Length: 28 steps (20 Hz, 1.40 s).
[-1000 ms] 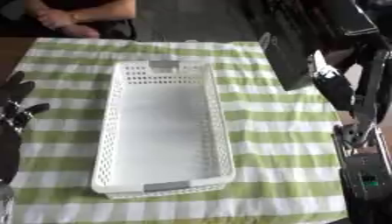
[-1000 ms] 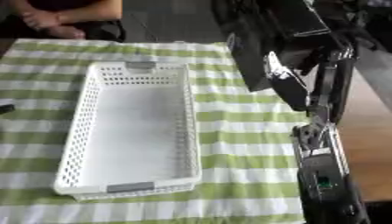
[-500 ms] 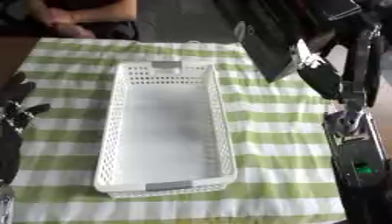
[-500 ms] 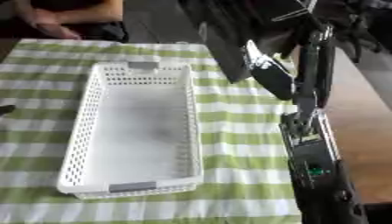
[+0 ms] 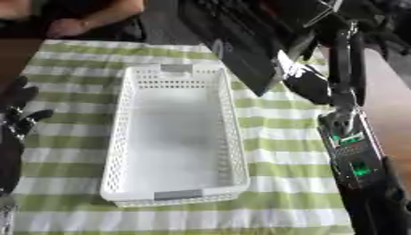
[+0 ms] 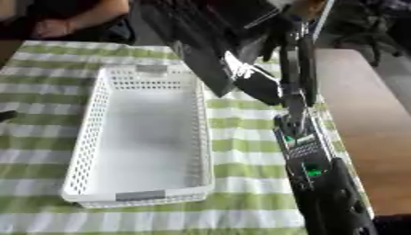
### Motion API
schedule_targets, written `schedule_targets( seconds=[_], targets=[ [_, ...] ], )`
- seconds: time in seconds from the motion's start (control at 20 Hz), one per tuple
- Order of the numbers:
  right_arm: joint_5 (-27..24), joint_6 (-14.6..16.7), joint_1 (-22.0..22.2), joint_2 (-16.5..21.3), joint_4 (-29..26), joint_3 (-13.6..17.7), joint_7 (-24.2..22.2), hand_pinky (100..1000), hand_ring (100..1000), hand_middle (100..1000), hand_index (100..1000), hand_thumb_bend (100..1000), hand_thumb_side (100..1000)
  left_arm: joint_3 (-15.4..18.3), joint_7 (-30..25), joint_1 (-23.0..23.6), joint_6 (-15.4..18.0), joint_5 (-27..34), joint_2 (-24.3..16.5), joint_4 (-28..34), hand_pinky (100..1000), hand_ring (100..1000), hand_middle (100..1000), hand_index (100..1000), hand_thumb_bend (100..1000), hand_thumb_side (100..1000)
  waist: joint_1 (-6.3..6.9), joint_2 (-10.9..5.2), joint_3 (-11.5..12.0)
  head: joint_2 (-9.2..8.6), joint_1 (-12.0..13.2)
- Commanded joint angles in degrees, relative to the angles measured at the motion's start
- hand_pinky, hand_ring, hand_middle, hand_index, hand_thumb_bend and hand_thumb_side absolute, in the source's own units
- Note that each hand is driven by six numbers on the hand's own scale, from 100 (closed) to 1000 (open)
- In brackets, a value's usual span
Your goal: Pick up objects on the table and place them in the box.
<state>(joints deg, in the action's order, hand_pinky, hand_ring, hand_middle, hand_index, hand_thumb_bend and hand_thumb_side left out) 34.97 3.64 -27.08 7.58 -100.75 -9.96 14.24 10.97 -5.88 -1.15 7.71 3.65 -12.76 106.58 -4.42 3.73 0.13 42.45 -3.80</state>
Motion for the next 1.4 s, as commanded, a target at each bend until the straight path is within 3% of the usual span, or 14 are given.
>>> schedule_targets(
  seconds=[0.05, 0.4, 0.65, 0.7, 0.8, 0.85, 0.9, 0.95, 1.1, 1.2, 1.4],
  targets=[
    [0.57, 1.04, -0.98, 0.38, 0.82, -0.9, -1.12, 238, 303, 317, 488, 124, 539, -0.18, -0.15, -0.39, 0.0, 0.22, -0.39, 0.87, 781, 1000, 1000, 826, 154, 1000, 0.12, -0.61, 0.16, -0.87, -0.25],
    [1.91, 3.5, -1.14, 0.68, 4.49, -3.24, -3.2, 235, 301, 315, 487, 154, 531, -0.22, -0.18, -0.41, -0.02, 0.23, -0.41, 0.89, 781, 1000, 1000, 826, 153, 1000, 0.11, -0.57, 0.3, -0.88, -0.34],
    [2.07, 5.35, -1.8, 0.8, 6.08, -5.13, -4.81, 235, 301, 316, 487, 129, 545, -0.3, -0.27, -0.4, -0.02, 0.26, -0.43, 0.82, 781, 1000, 1000, 826, 153, 1000, 0.12, -0.58, 0.34, -0.91, -0.47],
    [1.99, 5.66, -1.98, 0.82, 6.23, -5.43, -5.09, 236, 302, 316, 486, 163, 545, -0.32, -0.29, -0.4, -0.02, 0.27, -0.43, 0.81, 781, 1000, 1000, 826, 154, 1000, 0.12, -0.59, 0.36, -0.9, -0.51],
    [1.77, 6.54, -2.68, 0.85, 6.59, -6.64, -6.13, 236, 303, 317, 486, 121, 550, -0.36, -0.34, -0.4, -0.02, 0.28, -0.44, 0.78, 781, 1000, 1000, 826, 153, 1000, 0.11, -0.62, 0.44, -0.87, -0.62],
    [1.65, 6.94, -3.01, 0.82, 6.83, -7.22, -6.68, 236, 303, 321, 486, 100, 607, -0.39, -0.37, -0.4, -0.02, 0.29, -0.44, 0.77, 781, 1000, 1000, 826, 153, 1000, 0.12, -0.63, 0.47, -0.86, -0.66],
    [1.56, 7.27, -3.25, 0.79, 7.07, -7.65, -7.14, 236, 303, 317, 486, 119, 550, -0.41, -0.39, -0.41, -0.02, 0.3, -0.43, 0.77, 781, 1000, 1000, 826, 153, 1000, 0.12, -0.64, 0.5, -0.87, -0.7],
    [1.48, 7.62, -3.46, 0.75, 7.37, -8.08, -7.67, 236, 303, 320, 486, 100, 584, -0.43, -0.41, -0.41, -0.02, 0.31, -0.43, 0.76, 781, 1000, 1000, 826, 153, 1000, 0.12, -0.65, 0.52, -0.88, -0.71],
    [1.26, 8.56, -3.8, 0.71, 8.14, -8.93, -9.06, 241, 308, 322, 490, 122, 557, -0.45, -0.44, -0.41, -0.01, 0.33, -0.43, 0.77, 781, 1000, 1000, 826, 153, 1000, 0.09, -0.66, 0.57, -0.86, -0.74],
    [1.13, 9.3, -3.9, 0.73, 8.67, -9.42, -10.34, 287, 345, 355, 517, 188, 584, -0.48, -0.49, -0.42, -0.02, 0.33, -0.43, 0.76, 781, 1000, 1000, 826, 153, 1000, 0.07, -0.65, 0.61, -0.9, -0.76],
    [1.8, 11.47, -3.8, 0.84, 9.62, -9.96, -14.8, 486, 508, 495, 650, 323, 668, -0.49, -0.52, -0.42, -0.02, 0.32, -0.43, 0.75, 781, 1000, 1000, 826, 153, 1000, 0.06, -0.62, 0.64, -0.84, -0.72]
  ],
)
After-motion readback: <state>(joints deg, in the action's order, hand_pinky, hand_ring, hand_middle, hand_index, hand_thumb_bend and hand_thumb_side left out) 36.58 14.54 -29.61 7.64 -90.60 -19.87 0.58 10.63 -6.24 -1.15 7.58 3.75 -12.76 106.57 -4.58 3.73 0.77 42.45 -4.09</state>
